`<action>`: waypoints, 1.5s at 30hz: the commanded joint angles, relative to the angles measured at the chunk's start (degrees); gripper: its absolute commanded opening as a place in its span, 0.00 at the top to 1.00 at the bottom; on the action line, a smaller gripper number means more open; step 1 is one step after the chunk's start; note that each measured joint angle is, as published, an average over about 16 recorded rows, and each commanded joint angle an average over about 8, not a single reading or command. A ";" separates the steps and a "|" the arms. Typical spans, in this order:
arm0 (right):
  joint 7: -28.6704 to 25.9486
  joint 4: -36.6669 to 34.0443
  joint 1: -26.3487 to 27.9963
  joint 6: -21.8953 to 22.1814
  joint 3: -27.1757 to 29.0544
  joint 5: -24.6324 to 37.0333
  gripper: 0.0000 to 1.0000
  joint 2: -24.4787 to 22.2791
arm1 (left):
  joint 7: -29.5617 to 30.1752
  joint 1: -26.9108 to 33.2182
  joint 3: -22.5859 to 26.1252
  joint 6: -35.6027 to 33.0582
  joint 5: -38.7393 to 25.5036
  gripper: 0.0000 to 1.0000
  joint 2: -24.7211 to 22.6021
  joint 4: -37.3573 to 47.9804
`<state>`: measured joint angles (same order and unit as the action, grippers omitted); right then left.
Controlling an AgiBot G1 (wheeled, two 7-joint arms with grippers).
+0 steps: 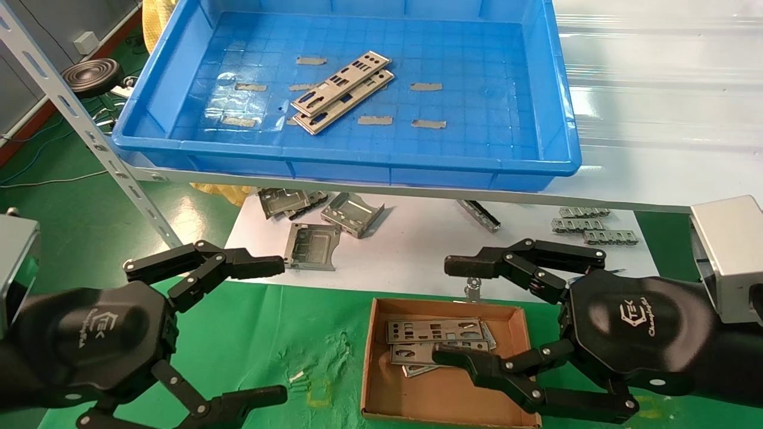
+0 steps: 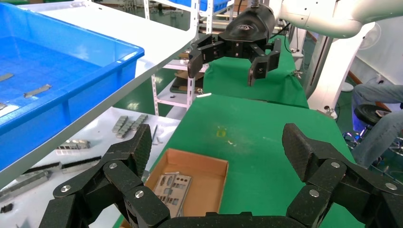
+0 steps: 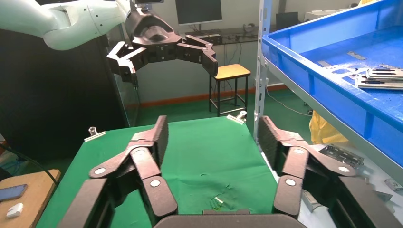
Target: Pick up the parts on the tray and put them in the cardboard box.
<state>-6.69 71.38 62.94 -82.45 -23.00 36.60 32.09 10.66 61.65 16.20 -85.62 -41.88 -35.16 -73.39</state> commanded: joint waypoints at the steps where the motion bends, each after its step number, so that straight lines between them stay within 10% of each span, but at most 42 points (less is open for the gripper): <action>1: 0.00 0.00 0.00 0.00 0.00 0.00 1.00 0.00 | 0.00 0.00 0.00 0.00 0.00 0.00 0.00 0.00; 45: 0.00 0.00 0.00 0.00 0.00 0.00 1.00 0.00 | 0.00 0.00 0.00 0.00 0.00 0.00 0.00 0.00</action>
<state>-6.69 71.38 62.94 -82.45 -23.00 36.60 32.09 10.66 61.65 16.20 -85.62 -41.88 -35.16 -73.39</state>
